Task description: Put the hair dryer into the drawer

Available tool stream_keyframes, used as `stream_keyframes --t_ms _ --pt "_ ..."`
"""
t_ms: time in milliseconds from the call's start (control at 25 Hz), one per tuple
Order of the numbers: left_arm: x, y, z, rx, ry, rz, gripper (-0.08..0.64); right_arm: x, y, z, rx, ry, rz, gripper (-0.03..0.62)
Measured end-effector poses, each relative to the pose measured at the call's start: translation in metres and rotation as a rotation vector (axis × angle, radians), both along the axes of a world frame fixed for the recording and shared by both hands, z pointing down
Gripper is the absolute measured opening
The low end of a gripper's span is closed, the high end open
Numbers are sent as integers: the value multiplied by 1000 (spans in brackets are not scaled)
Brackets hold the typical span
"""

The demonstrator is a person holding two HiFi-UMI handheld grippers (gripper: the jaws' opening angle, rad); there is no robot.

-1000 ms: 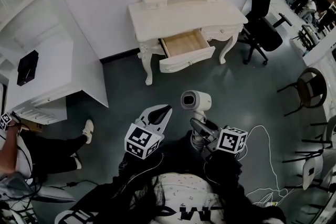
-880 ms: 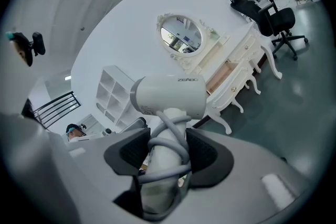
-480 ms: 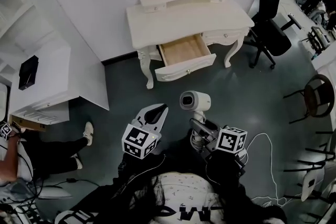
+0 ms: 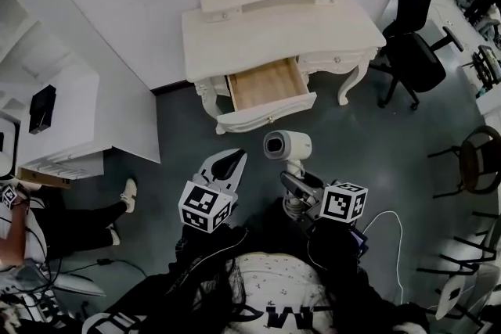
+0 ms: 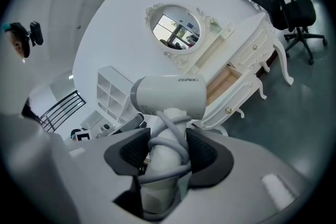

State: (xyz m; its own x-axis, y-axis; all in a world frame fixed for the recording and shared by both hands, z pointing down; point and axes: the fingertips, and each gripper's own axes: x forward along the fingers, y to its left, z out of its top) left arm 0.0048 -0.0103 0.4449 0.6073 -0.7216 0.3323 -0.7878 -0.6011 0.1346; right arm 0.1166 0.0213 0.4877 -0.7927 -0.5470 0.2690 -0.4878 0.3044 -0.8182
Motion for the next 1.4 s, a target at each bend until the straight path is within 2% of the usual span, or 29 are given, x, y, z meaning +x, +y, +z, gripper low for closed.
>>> stream_keyframes --t_ms 600,1040,1400 --pt "44 -44 -2 13 -52 -103 2 48 -60 7 4 -44 -98 224" --pt "48 -39 -3 9 -94 -145 2 55 -62 20 -21 -61 -128 224" --pt "36 -44 -3 4 -91 -171 2 48 -66 25 -40 -47 -148 224"
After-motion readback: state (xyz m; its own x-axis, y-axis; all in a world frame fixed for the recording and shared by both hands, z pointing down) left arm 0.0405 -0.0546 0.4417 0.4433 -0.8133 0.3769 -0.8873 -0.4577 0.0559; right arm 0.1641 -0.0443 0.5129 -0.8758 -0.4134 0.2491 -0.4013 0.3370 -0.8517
